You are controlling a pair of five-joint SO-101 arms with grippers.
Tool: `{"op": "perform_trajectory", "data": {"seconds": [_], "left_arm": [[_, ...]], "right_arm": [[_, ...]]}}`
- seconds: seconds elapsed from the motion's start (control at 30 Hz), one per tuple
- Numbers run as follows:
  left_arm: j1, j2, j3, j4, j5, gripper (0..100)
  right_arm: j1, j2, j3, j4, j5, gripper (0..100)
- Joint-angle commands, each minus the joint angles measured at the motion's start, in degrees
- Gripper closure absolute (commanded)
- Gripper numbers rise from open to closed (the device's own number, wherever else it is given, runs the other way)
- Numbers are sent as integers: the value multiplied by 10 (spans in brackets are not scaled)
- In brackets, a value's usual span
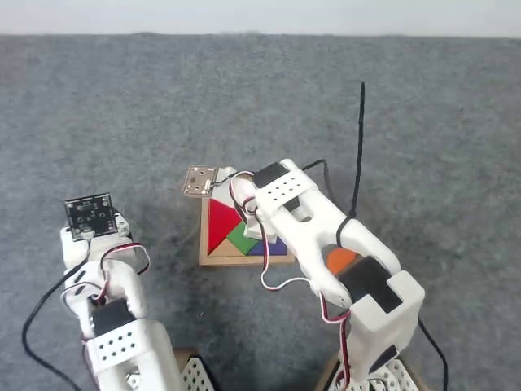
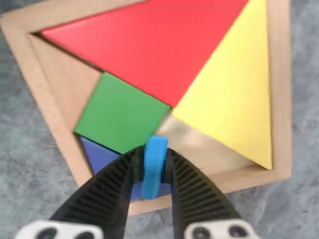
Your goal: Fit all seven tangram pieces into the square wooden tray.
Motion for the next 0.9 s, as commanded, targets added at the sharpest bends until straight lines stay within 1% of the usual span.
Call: {"op": "perform_trajectory", "data": {"seconds": [0.0, 0.2, 0.37, 0.47, 0.67, 0.7, 0.8, 0.87], "left_arm": [[4, -10, -20, -16, 4, 985], [4, -10, -20, -16, 4, 985], [4, -10, -20, -16, 4, 985], [4, -10, -20, -16, 4, 985], [4, -10, -20, -16, 4, 985], [4, -10, -20, -16, 4, 985], [4, -10, -20, -16, 4, 985], [4, -10, -20, -16, 4, 985]], "right_arm": [[6, -33, 0, -7, -6, 986], [11, -36, -20, -2, -18, 987], [21, -29, -81, 28, -100, 987], [20, -16, -83, 29, -155, 987], [22, 20, -86, 32, -169, 987], [22, 20, -86, 32, -182, 987], [19, 26, -86, 32, -251, 987], [21, 26, -84, 31, -283, 987]]}}
